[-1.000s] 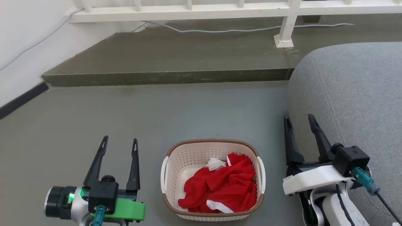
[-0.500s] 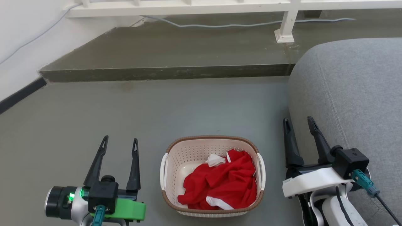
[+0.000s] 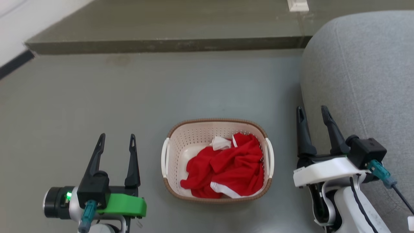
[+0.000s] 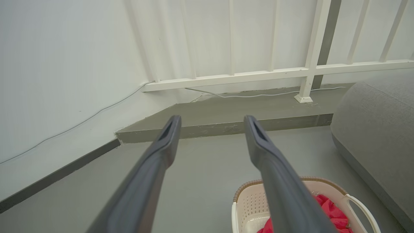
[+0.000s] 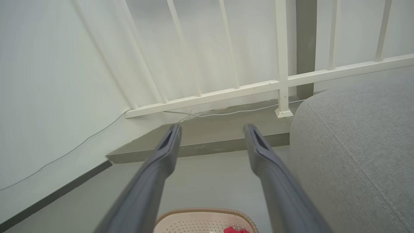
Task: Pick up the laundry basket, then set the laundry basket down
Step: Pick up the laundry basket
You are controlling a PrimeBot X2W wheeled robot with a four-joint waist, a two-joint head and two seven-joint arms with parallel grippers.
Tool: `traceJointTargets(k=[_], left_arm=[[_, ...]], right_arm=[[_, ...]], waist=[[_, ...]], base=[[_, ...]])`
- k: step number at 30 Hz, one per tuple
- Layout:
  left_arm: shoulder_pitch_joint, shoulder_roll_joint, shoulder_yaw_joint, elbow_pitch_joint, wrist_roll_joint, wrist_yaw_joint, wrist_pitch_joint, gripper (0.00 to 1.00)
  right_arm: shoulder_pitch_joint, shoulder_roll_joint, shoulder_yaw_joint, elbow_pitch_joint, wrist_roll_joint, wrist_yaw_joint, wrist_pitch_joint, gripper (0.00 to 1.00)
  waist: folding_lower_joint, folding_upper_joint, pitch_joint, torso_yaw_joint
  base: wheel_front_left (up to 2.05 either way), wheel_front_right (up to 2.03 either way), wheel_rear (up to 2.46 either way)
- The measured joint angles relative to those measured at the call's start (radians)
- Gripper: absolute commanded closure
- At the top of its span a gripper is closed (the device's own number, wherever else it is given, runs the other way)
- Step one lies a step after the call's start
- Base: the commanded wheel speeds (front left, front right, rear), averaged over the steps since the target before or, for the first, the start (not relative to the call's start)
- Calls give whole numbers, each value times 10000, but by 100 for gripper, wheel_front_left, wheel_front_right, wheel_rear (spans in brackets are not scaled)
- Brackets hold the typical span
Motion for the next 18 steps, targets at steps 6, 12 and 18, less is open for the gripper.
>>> traceJointTargets(k=[6, 12, 18], left_arm=[[-624, -15, -15, 811, -224, -63, 0, 0], [-1457, -25, -81, 1684, -328, -286, 0, 0], [-2408, -46, -303, 2495, -405, -594, 0, 0]], right_arm=[[-637, -15, -130, 692, 77, 0, -2, 0], [-1420, -31, -186, 1549, 52, 0, 0, 0], [-2143, -42, -268, 2385, 56, 0, -2, 0]], waist=[[0, 0, 776, -26], [0, 0, 1595, -73], [1, 0, 2438, -114]], base=[[0, 0, 0], [0, 0, 0], [0, 0, 0]])
